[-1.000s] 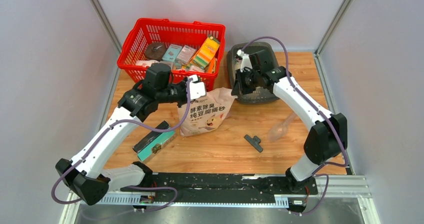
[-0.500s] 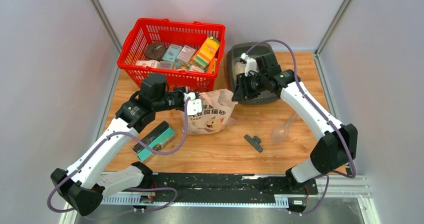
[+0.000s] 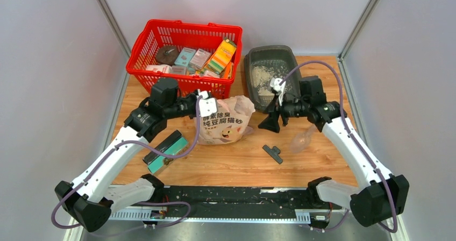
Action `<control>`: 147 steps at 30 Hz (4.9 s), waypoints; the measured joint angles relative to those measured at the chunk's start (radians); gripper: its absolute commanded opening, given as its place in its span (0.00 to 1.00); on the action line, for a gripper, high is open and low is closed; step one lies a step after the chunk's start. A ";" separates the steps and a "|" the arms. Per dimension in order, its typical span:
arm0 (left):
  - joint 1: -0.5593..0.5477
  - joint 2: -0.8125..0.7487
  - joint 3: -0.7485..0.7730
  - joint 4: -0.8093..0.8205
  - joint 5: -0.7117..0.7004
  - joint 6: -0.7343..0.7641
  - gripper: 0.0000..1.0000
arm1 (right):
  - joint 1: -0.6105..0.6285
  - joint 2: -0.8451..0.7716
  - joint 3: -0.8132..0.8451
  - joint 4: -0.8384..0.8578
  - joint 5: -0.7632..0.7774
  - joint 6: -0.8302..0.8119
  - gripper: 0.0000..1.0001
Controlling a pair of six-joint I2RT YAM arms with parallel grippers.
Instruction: Fill the litter box with clean litter
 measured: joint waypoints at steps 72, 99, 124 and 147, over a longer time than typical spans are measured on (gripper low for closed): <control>0.000 0.002 0.031 -0.037 -0.011 -0.241 0.00 | 0.238 0.067 -0.215 0.578 0.191 0.167 0.63; 0.198 0.020 0.214 -0.058 -0.070 -0.369 0.32 | 0.257 0.212 -0.156 0.687 0.142 0.216 0.18; 0.294 0.320 0.094 -0.046 0.146 -0.108 0.09 | 0.257 0.227 -0.119 0.620 0.143 0.178 0.01; 0.321 0.475 0.175 -0.180 0.354 0.044 0.10 | 0.262 0.071 -0.217 0.514 0.100 0.006 0.00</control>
